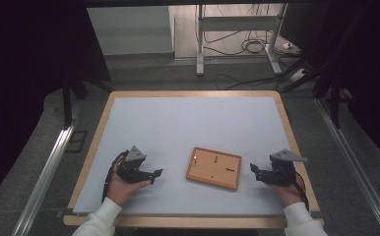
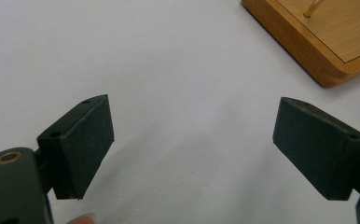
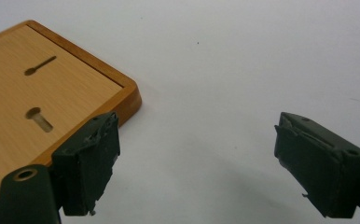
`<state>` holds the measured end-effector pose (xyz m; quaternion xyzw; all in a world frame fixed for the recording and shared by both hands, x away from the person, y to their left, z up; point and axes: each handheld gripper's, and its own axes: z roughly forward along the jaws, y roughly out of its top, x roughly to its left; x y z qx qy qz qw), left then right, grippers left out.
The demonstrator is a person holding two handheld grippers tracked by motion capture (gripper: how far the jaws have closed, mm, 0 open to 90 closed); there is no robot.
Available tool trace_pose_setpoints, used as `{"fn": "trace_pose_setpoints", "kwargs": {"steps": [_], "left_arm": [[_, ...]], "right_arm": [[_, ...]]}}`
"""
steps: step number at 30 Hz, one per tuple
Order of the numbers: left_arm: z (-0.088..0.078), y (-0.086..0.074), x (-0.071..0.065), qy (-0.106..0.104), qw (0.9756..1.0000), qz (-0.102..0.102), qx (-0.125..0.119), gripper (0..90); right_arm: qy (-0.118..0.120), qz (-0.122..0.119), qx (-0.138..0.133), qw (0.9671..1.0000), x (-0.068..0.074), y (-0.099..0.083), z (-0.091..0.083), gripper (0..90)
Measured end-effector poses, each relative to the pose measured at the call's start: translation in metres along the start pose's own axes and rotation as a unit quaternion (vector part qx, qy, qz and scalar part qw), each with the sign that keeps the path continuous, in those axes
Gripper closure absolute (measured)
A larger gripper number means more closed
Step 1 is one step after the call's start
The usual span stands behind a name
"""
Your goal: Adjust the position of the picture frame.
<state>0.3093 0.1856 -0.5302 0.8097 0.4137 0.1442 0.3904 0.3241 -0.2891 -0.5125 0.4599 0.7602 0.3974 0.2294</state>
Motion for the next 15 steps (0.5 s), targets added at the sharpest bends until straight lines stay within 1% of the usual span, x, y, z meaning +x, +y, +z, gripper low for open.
{"fn": "trace_pose_setpoints", "kwargs": {"steps": [3,4,5,7,9,10,12,15], "left_arm": [[0.001,0.001,0.0,0.001,1.0,0.002,0.001,11.9],[0.001,0.001,0.0,0.002,1.0,0.002,0.001,11.9],[0.001,-0.001,-0.001,0.0,1.0,0.001,0.001,11.9],[0.0,-0.003,-0.001,0.001,1.0,0.004,0.003,12.1],[-0.001,-0.006,-0.001,0.0,1.0,0.004,0.003,13.3],[-0.002,-0.007,-0.001,0.001,1.0,0.003,0.002,13.5],[-0.005,-0.01,-0.002,0.003,1.0,0.002,0.002,14.3],[-0.009,-0.014,-0.003,0.007,1.0,0.004,0.003,16.0]], "right_arm": [[-0.002,0.004,-0.007,1.0,-0.001,0.0,-0.005,14.6],[0.0,0.014,-0.013,0.9998,-0.002,-0.001,-0.009,15.0],[0.0,0.015,-0.016,0.9998,-0.002,-0.001,-0.01,15.0],[0.001,0.012,-0.021,0.9997,0.0,-0.001,-0.011,15.1],[0.005,0.005,-0.025,0.9997,0.0,0.0,-0.011,15.1],[0.011,0.004,-0.03,0.9995,0.0,0.001,-0.011,15.0],[0.012,-0.002,-0.038,0.9992,0.001,0.003,-0.009,14.9],[0.014,-0.009,-0.038,0.9991,0.002,0.007,-0.006,14.8]]}}
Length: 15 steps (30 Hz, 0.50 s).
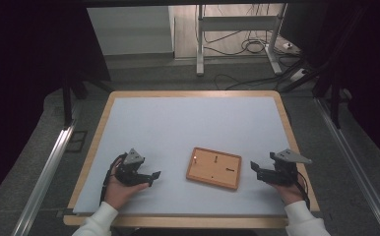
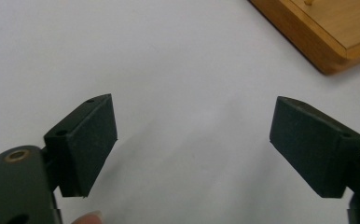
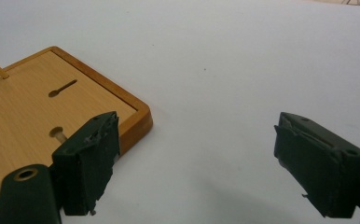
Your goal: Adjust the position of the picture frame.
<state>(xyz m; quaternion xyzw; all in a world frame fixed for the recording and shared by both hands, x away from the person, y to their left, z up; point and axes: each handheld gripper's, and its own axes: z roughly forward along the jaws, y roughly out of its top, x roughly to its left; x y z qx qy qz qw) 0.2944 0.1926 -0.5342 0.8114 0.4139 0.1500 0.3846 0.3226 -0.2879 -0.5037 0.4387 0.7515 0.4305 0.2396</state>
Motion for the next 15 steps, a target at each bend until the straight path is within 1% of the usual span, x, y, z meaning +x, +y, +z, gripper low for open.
{"fn": "trace_pose_setpoints", "kwargs": {"steps": [2,4,6,7,9,10,12,15], "left_arm": [[-0.0044,-0.0025,-0.0005,0.002,1.0,-0.001,-0.001,16.7],[-0.0054,-0.0026,0.001,-0.001,0.9999,-0.012,-0.002,17.0],[-0.0052,-0.003,0.0019,-0.004,0.9998,-0.02,-0.002,17.1],[-0.0056,-0.0026,0.0019,-0.004,0.9998,-0.019,0.001,17.7],[-0.0054,-0.0021,0.0018,-0.004,0.9998,-0.02,0.0,17.8],[-0.0049,-0.0017,0.0013,-0.003,0.9997,-0.024,-0.002,18.4],[-0.0034,-0.0004,0.0023,-0.007,0.9998,-0.019,-0.001,18.5],[-0.0009,0.0013,0.0012,-0.012,0.9998,-0.017,-0.003,21.0]], "right_arm": [[0.004,-0.006,-0.001,1.0,0.0018,0.0034,0.003,14.8],[0.008,-0.008,0.001,0.9999,0.0032,0.0049,0.0049,14.9],[0.014,-0.002,0.008,0.9999,0.0038,0.0056,0.0068,15.7],[0.023,-0.003,0.017,0.9996,0.0038,0.006,0.0084,16.6],[0.023,-0.002,0.02,0.9995,0.0036,0.0061,0.0087,16.6],[0.024,0.004,0.022,0.9995,0.0026,0.0061,0.0088,16.7],[0.024,0.006,0.023,0.9994,0.0021,0.0059,0.0088,16.7],[0.021,0.012,0.027,0.9994,0.0016,0.0037,0.0076,16.5]]}}
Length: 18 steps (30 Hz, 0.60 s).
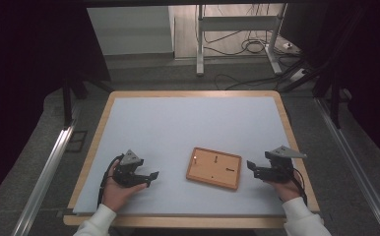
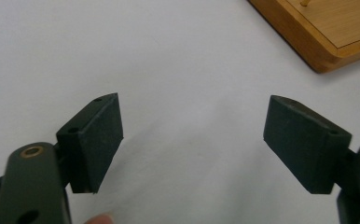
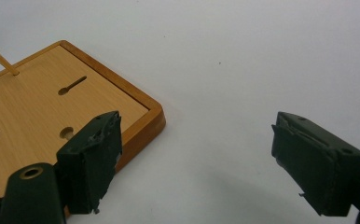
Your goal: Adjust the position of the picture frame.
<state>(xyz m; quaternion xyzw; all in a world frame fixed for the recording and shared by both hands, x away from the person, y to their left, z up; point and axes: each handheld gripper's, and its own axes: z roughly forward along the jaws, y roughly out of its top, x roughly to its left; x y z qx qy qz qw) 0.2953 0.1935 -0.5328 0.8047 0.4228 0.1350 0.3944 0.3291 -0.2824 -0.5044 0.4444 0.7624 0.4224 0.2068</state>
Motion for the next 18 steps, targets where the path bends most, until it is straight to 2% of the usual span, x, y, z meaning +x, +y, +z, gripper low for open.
{"fn": "trace_pose_setpoints", "kwargs": {"steps": [7,15,18], "left_arm": [[0.001,0.011,-0.012,-0.01,0.9997,0.006,-0.019,23.1],[0.015,0.029,-0.028,-0.012,0.9993,0.032,-0.016,24.4],[0.019,0.036,-0.031,-0.02,0.9991,0.034,-0.018,24.5]], "right_arm": [[-0.009,0.001,-0.004,1.0,-0.001,-0.005,-0.007,15.4],[-0.02,0.003,0.002,0.9998,-0.003,-0.015,-0.016,15.3],[-0.023,0.001,0.004,0.9997,-0.003,-0.018,-0.017,15.2]]}}
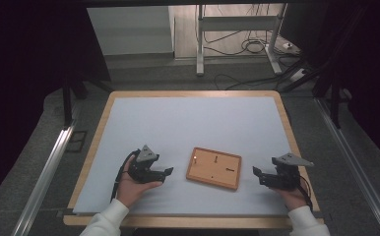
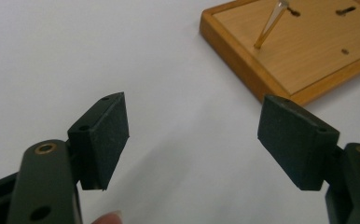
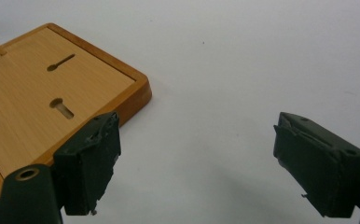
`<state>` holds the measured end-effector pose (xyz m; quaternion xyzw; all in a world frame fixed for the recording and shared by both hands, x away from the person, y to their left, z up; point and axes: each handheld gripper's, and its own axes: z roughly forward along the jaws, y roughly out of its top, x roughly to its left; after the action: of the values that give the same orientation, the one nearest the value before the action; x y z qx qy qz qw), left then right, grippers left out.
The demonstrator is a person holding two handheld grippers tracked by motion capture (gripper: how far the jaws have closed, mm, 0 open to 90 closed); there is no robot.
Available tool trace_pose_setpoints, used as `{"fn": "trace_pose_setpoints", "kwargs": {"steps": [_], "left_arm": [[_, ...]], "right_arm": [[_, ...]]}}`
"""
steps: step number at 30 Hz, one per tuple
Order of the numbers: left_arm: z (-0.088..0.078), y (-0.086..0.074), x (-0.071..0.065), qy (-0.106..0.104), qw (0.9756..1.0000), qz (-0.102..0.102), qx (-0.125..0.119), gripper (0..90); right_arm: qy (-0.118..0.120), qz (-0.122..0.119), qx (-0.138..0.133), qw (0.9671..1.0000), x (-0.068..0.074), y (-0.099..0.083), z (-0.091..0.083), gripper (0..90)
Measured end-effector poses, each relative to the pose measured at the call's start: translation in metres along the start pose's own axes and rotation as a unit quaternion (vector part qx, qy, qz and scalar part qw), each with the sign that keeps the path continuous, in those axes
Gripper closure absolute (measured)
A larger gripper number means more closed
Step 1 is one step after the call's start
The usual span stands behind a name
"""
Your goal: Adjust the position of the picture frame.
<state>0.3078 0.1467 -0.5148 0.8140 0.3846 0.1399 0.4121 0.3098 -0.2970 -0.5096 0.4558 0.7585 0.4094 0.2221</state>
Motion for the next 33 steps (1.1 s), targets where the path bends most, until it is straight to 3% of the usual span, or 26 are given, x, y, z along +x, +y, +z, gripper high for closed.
{"fn": "trace_pose_setpoints", "kwargs": {"steps": [6,12,19,33], "left_arm": [[0.008,0.011,-0.009,-0.033,0.9993,0.014,-0.004,25.4],[0.016,0.019,-0.017,-0.035,0.9991,0.024,-0.003,26.8],[0.031,0.027,-0.025,-0.038,0.9992,0.015,-0.002,30.9],[0.057,0.039,-0.037,-0.038,0.9988,0.029,0.002,34.0]], "right_arm": [[-0.002,0.008,-0.001,1.0,0.0,-0.002,-0.004,15.3],[-0.004,0.011,-0.001,0.9999,0.0,-0.003,-0.005,15.3],[-0.006,0.011,0.001,0.9999,0.001,-0.003,-0.003,14.3],[-0.008,0.007,0.008,0.9999,0.002,-0.002,0.002,14.2]]}}
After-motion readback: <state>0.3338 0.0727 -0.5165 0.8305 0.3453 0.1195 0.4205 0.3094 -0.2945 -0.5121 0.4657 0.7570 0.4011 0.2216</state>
